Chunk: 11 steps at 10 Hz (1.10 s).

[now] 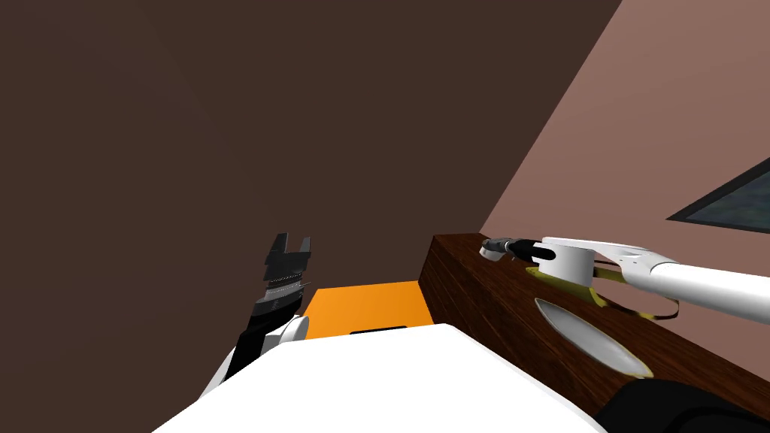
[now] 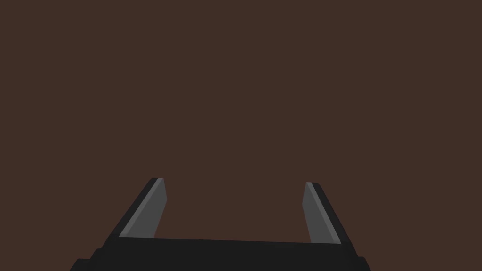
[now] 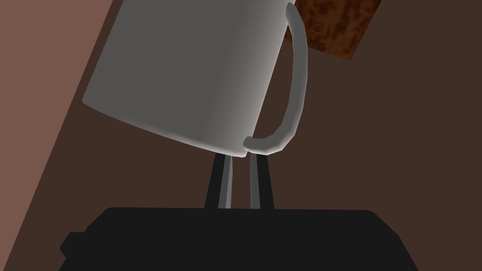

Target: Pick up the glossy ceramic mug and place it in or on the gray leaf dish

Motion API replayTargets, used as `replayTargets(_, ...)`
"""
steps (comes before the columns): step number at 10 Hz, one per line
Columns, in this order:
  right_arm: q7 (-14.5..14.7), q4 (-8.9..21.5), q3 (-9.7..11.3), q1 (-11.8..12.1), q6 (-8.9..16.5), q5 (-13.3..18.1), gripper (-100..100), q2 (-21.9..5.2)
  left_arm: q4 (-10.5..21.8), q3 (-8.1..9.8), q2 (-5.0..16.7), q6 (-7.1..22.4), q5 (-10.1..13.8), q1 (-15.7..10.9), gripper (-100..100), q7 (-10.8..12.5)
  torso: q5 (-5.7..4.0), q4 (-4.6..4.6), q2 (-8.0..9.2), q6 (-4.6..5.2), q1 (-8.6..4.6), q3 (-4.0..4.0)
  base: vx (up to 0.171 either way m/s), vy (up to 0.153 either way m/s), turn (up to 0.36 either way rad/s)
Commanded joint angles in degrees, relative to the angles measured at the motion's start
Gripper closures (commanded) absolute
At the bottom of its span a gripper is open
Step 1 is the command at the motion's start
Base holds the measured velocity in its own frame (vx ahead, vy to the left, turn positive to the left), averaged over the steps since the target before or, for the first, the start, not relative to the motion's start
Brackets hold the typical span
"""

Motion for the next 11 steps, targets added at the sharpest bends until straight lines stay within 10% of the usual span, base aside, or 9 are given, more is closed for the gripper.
replayTargets(1, -1.09, -1.08, -2.03, 1.06, -0.48, -0.96, 100, -2.42, 0.00, 0.00, 0.00, 0.00, 0.00, 0.00, 0, 0.00, 0.00, 0.00, 0.00, 0.00, 0.00, 0.00, -0.077, -0.030, -0.033)
replayTargets(11, -2.82, -3.23, -4.87, 2.37, -0.60, -2.75, 100, -6.85, 0.00, 0.00, 0.00, 0.00, 0.00, 0.00, 0, 0.00, 0.00, -0.03, -0.10, 0.02, 0.05, -0.06, -0.028, -0.015, -0.014)
